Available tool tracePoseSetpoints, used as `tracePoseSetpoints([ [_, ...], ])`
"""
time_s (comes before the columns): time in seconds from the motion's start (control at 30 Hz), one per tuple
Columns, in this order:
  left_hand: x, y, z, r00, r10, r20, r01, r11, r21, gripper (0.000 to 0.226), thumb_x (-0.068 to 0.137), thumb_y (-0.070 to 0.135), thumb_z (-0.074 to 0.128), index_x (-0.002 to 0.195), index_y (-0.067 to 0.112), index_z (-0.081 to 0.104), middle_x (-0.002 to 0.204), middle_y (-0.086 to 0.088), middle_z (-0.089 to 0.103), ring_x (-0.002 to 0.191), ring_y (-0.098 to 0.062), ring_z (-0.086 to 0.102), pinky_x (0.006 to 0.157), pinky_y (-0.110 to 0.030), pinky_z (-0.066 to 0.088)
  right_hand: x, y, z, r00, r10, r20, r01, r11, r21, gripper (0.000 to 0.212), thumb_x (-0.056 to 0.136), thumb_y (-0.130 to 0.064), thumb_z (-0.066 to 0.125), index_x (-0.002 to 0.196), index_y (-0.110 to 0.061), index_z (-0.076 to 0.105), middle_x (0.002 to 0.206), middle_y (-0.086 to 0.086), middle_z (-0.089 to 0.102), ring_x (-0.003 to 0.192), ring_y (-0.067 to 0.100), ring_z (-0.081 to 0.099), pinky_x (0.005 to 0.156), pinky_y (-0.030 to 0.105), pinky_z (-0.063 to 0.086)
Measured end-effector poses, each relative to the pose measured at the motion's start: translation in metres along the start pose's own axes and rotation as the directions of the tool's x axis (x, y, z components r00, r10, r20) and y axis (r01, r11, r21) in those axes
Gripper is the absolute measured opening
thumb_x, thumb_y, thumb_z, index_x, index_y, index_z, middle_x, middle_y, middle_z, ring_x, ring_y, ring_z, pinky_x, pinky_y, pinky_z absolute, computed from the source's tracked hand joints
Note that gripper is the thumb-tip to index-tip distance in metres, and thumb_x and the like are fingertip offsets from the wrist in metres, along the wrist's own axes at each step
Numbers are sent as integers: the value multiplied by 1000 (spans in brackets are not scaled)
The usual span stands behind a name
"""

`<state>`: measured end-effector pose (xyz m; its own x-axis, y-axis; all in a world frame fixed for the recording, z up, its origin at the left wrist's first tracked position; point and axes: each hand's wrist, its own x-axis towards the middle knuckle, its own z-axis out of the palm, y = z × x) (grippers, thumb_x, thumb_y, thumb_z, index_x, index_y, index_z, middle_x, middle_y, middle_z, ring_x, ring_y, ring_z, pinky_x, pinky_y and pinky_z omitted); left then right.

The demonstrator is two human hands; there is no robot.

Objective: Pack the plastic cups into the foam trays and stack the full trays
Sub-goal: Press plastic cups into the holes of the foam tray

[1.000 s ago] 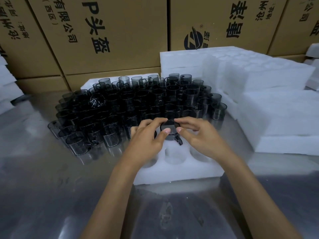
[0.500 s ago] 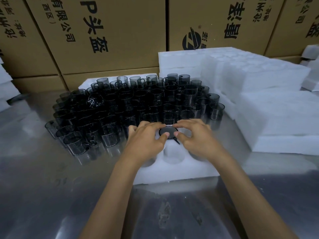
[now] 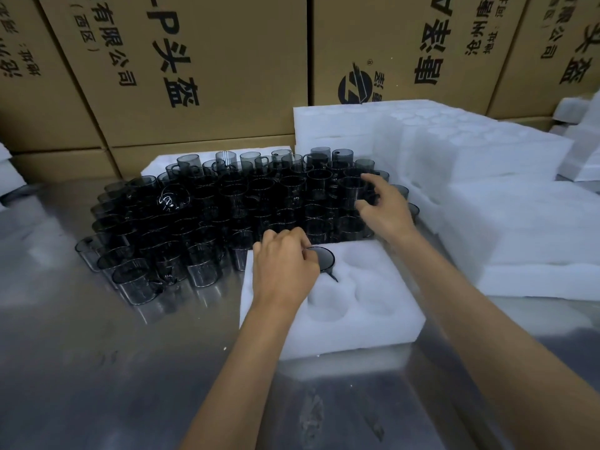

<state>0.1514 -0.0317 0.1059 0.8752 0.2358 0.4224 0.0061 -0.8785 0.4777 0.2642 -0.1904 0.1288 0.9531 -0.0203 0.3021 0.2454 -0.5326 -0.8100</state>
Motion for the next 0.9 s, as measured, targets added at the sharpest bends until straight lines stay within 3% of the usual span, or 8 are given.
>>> tracePoseSetpoints([
  [0.1, 0, -1, 1, 1000, 1, 4, -1, 1000, 2, 12, 91, 17, 51, 95, 21, 62, 93, 8, 66, 103, -18, 45, 79, -24, 18, 19, 5, 11, 998, 5, 57, 1, 994, -109, 45, 90, -24, 67, 134, -27, 57, 119, 7, 68, 111, 26, 60, 95, 38, 50],
  [0.17, 1, -1, 0, 1000, 5, 7, -5, 1000, 2, 12, 91, 17, 52, 95, 21, 62, 94, 8, 66, 103, -18, 45, 80, -24, 19, 24, 9, 17, 999, 23, 40, -17, 990, -138, 30, 88, -32, 71, 117, -25, 63, 109, 4, 69, 108, 27, 60, 87, 35, 49],
  [0.27, 0, -2, 0, 1000, 12, 10, -12, 1000, 7, 13, 92, 18, 51, 97, 22, 63, 99, 8, 67, 104, -18, 46, 81, -25, 20, 21, 12, 17, 998, 4, -64, -9, 997, -74, 27, 80, -36, 79, 90, -22, 58, 87, 1, 68, 83, 20, 61, 72, 32, 45],
  [0.37, 1, 1, -2, 1000, 24, -20, -25, 999, -29, 22, 94, 19, 52, 112, 22, 64, 112, 7, 67, 110, -18, 47, 91, -27, 26, 2, 9, 7, 995, -52, -88, 59, 995, 83, 32, 72, -34, 85, 81, -25, 56, 75, -13, 63, 67, 0, 54, 66, 26, 44],
  [0.47, 0, 8, -8, 988, 50, -148, -81, 974, -214, 33, 97, 15, 52, 129, 21, 60, 120, 6, 65, 114, -18, 51, 99, -32, 36, -28, 5, -7, 988, -154, -2, 150, 961, 233, 35, 72, -26, 86, 87, -33, 56, 99, -20, 68, 97, -10, 59, 85, 23, 46],
  [0.57, -4, 11, -13, 985, 55, -166, -126, 880, -457, 38, 98, 14, 56, 134, 24, 57, 121, 10, 63, 112, -13, 55, 90, -31, 47, -54, -3, -20, 951, -270, 150, 196, 903, 381, 49, 74, -17, 85, 106, -39, 54, 121, -14, 67, 122, 7, 58, 101, 43, 48],
  [0.7, -6, 11, -20, 993, 119, -12, -102, 784, -612, 50, 95, 13, 63, 141, 31, 51, 131, 15, 58, 114, -1, 55, 75, -9, 41, -72, -11, -31, 907, -305, 289, 133, 861, 491, 63, 79, -7, 77, 126, -34, 46, 130, -9, 65, 120, 16, 61, 97, 46, 48],
  [0.9, -7, 14, -24, 955, 266, 130, -87, 672, -735, 65, 94, 7, 63, 146, 37, 38, 136, 20, 54, 109, 11, 55, 80, -19, 49, -84, -3, -46, 856, -359, 371, 118, 835, 537, 63, 86, -6, 68, 139, -28, 43, 142, -7, 56, 130, 16, 54, 109, 46, 41],
])
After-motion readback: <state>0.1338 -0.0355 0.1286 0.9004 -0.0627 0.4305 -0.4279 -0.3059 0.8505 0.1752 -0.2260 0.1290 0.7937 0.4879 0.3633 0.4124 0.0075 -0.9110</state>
